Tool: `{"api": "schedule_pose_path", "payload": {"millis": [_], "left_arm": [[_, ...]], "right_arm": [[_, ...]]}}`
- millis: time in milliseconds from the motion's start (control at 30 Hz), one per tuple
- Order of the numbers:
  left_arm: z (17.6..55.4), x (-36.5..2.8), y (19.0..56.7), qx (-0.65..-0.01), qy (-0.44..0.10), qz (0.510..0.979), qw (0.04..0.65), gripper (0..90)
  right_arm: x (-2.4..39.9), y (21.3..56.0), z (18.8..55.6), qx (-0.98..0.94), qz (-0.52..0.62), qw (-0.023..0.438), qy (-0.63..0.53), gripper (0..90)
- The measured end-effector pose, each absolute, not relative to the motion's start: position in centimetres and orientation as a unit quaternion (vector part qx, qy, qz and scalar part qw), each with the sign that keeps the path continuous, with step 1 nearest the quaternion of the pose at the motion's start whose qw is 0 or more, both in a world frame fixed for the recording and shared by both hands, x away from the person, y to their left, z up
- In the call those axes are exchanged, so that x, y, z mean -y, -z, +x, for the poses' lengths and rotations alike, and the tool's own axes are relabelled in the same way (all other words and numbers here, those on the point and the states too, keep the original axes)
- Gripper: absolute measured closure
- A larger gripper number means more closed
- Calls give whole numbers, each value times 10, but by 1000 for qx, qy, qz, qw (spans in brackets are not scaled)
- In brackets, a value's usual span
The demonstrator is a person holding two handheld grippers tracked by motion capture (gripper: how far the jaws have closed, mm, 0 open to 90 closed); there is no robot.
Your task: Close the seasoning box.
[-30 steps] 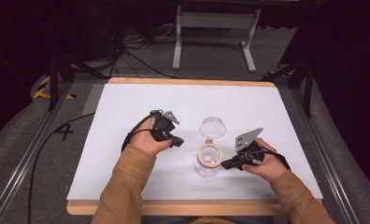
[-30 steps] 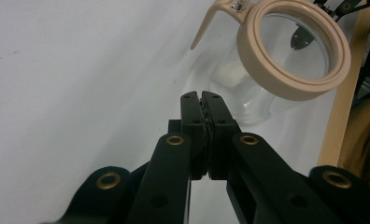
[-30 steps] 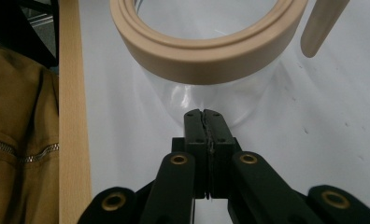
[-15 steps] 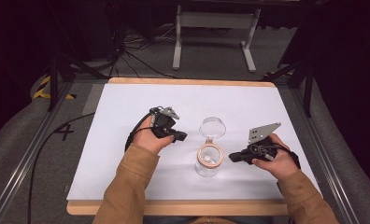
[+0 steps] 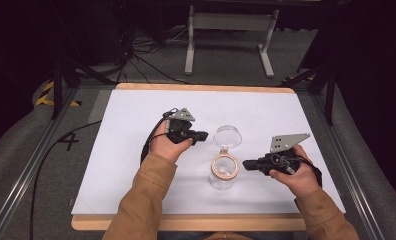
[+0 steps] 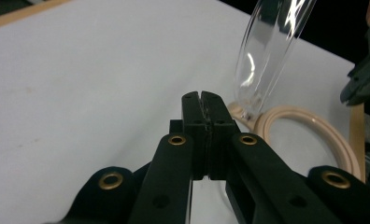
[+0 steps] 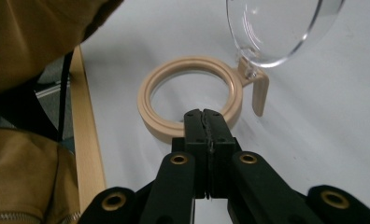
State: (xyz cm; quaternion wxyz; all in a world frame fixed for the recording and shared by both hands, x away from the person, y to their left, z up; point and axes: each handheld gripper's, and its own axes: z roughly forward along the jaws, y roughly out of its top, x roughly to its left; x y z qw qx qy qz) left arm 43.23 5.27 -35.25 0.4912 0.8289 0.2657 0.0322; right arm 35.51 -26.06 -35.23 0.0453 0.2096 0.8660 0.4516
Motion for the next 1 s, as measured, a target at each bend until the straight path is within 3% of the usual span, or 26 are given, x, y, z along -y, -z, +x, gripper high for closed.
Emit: {"api": "schedule_pose_path", "payload": {"millis": [433,1000], "left_arm": [[433,-43,349,-236,-34,818,524,879],[418,-39,336,-210,-23,843,494,877]], "right_arm": [[248,358,352,-836,242,61,-489,900],[247,354,352,-829,241,58,-501,900]]}}
